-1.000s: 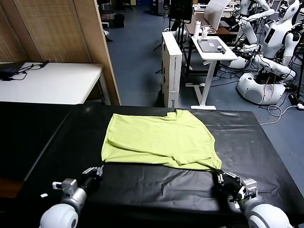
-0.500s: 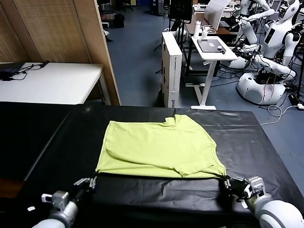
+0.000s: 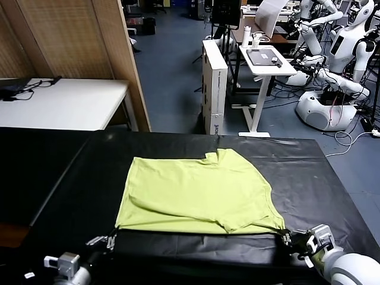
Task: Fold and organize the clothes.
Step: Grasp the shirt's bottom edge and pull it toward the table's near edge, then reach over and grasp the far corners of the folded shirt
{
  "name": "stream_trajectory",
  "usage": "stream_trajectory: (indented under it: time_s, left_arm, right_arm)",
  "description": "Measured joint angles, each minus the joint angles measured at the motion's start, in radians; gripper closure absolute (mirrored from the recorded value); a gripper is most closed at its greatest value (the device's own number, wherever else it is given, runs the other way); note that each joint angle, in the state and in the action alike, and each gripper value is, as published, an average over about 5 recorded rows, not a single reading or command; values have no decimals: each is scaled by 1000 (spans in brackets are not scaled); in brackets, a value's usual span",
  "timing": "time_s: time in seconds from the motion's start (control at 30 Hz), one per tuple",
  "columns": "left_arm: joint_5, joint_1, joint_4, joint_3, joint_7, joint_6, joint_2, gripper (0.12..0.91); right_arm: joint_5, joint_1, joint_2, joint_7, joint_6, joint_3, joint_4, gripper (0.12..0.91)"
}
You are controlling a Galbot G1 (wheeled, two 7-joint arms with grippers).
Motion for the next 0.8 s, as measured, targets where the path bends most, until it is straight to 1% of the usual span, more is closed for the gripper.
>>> stream_trajectory:
  time_s: [0.1, 0.13, 0.2, 0.33, 0.4, 0.5, 0.57, 0.7, 0.8]
  left_arm:
    - [-3, 11, -14, -9, -5, 11, 0, 185]
    - [-7, 13, -20, -13, -8, 13, 0, 156]
    - [-18, 15, -32, -20, -18, 13, 0, 132]
    - [-57, -3, -41, -36, -50, -6, -3, 124]
    - [-69, -25, -34, -45, -56, -24, -5, 123]
    - [-70, -70, -13, -55, -50, -48, -5, 123]
    - [-71, -103, 5, -56, -44, -54, -1, 123]
    - [-96, -175, 40, -45, -36, -52, 21, 123]
    - [-127, -243, 73, -27, -39, -43, 45, 123]
  right_arm:
    - [34, 7, -2, 2, 0, 20, 15, 121]
    - [45, 16, -1, 2, 0, 22, 15, 120]
    - [65, 46, 5, 2, 0, 16, 8, 119]
    - [83, 165, 23, -5, 2, -30, -41, 118]
    - [79, 250, 34, -7, 8, -72, -81, 118]
    - [59, 390, 56, -5, 18, -154, -149, 118]
    - [43, 485, 76, -4, 24, -216, -197, 118]
    - [12, 664, 120, -5, 43, -330, -288, 118]
    - [-11, 772, 150, -12, 60, -400, -357, 118]
